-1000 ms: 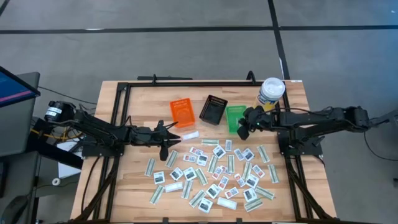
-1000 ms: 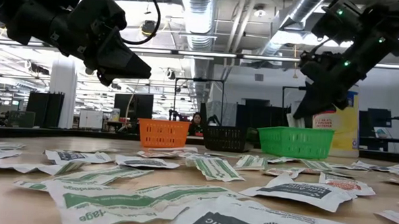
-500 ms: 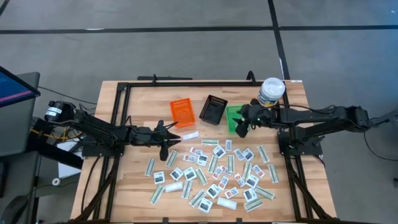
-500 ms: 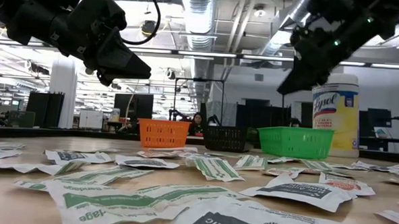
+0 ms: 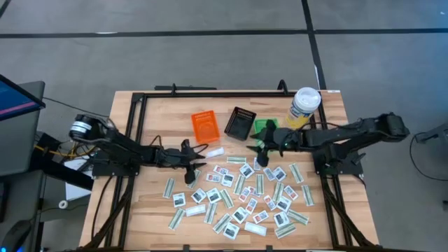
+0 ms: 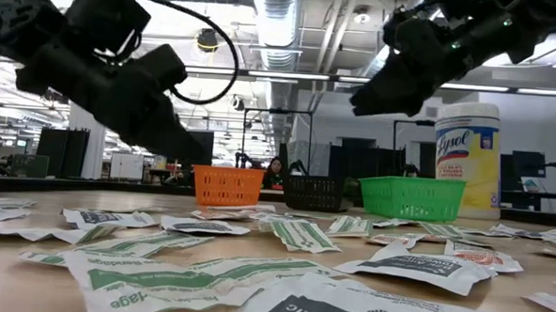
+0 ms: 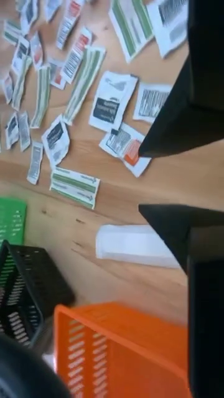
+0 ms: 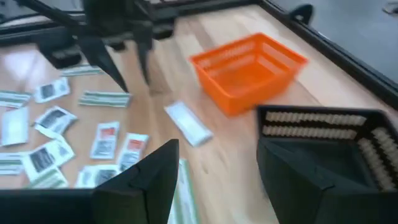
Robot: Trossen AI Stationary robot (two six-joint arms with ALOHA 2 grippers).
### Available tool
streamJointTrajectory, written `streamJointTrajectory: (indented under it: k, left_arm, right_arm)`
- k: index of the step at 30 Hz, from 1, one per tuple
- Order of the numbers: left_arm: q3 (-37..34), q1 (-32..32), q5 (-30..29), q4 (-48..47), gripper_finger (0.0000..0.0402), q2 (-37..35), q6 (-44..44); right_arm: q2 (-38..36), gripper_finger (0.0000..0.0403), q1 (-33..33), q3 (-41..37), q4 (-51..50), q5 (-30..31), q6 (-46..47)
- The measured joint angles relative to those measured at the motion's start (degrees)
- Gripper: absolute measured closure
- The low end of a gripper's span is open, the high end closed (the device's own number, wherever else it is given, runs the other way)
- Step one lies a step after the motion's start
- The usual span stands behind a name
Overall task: Pick & Place First Aid Supplies
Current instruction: Put the green bandage pack into the green basket
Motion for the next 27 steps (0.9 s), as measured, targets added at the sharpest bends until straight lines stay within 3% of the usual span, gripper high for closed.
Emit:
streamJointTrajectory:
  k: [7,14,20,27]
  left_arm:
    - [0.07,3.43,-0.01,7.44,0.0196,8.98,6.51]
    - [0.21,5.82,-0.87,11.22,0.0200,16.57,8.21]
    - [0.22,6.05,-0.14,12.36,0.0247,17.30,8.36]
    - [0.16,7.52,2.65,11.93,0.0370,17.34,6.89]
  right_arm:
    - [8.68,0.0204,1.96,2.72,5.88,0.04,3.40]
    - [17.22,0.0213,3.84,7.98,5.65,-0.13,3.82]
    - [20.97,0.0219,3.74,13.38,3.75,-0.09,1.23]
    - [22.94,0.0226,4.10,16.79,0.72,-1.07,1.14]
